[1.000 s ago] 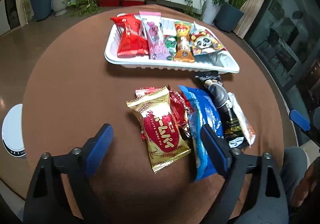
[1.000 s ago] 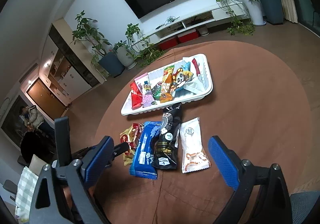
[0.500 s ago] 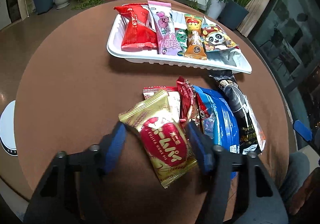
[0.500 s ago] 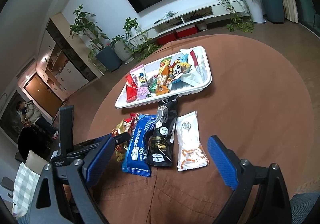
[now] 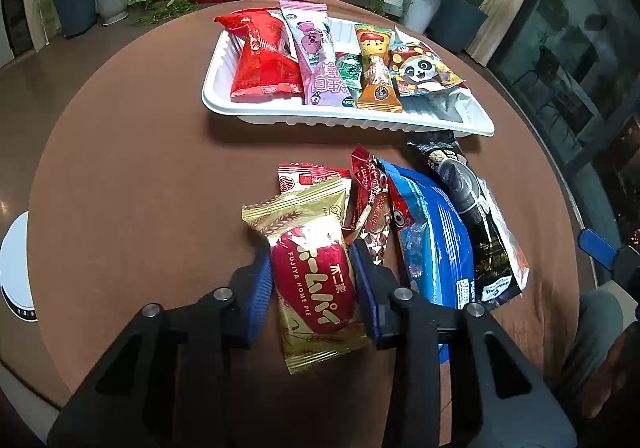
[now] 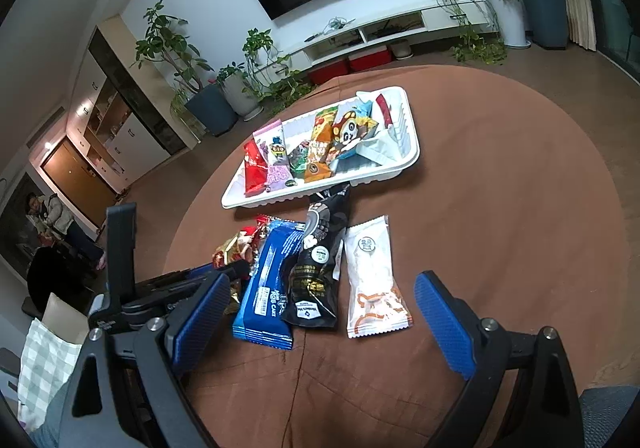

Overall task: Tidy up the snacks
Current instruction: 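Grasp the gold-red wafer with the left tool while the right tool grasps the white packet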

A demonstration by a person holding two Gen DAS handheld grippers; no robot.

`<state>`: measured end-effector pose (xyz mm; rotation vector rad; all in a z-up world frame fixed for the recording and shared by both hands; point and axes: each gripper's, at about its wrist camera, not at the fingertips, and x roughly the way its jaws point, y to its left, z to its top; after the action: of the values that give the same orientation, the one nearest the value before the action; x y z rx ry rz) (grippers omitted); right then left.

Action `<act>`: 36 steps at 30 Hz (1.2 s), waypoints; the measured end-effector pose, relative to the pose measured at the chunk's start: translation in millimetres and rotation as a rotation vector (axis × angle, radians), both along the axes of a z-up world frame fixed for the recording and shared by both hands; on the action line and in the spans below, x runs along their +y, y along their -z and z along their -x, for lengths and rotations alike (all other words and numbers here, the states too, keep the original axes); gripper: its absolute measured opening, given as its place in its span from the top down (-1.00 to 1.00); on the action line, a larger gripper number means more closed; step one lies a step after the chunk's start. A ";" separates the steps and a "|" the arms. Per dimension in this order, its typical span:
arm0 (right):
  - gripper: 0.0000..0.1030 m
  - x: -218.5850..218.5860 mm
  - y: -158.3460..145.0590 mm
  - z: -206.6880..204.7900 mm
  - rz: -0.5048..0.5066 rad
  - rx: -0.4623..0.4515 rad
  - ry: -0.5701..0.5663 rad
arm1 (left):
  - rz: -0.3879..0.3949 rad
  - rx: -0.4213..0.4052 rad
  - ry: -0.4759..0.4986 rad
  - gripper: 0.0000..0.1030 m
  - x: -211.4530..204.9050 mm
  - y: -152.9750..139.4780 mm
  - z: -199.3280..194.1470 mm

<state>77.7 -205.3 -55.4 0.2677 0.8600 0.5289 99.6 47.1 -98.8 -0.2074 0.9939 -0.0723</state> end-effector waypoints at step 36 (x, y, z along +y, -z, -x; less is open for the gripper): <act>-0.72 4.5 33.1 -35.7 0.239 0.129 -0.008 | 0.087 0.011 0.068 0.43 14.8 -8.9 61.9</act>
<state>113.4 -200.8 -88.5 0.0807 1.0405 0.4145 37.6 61.9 -89.8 -0.2545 1.0098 -0.1767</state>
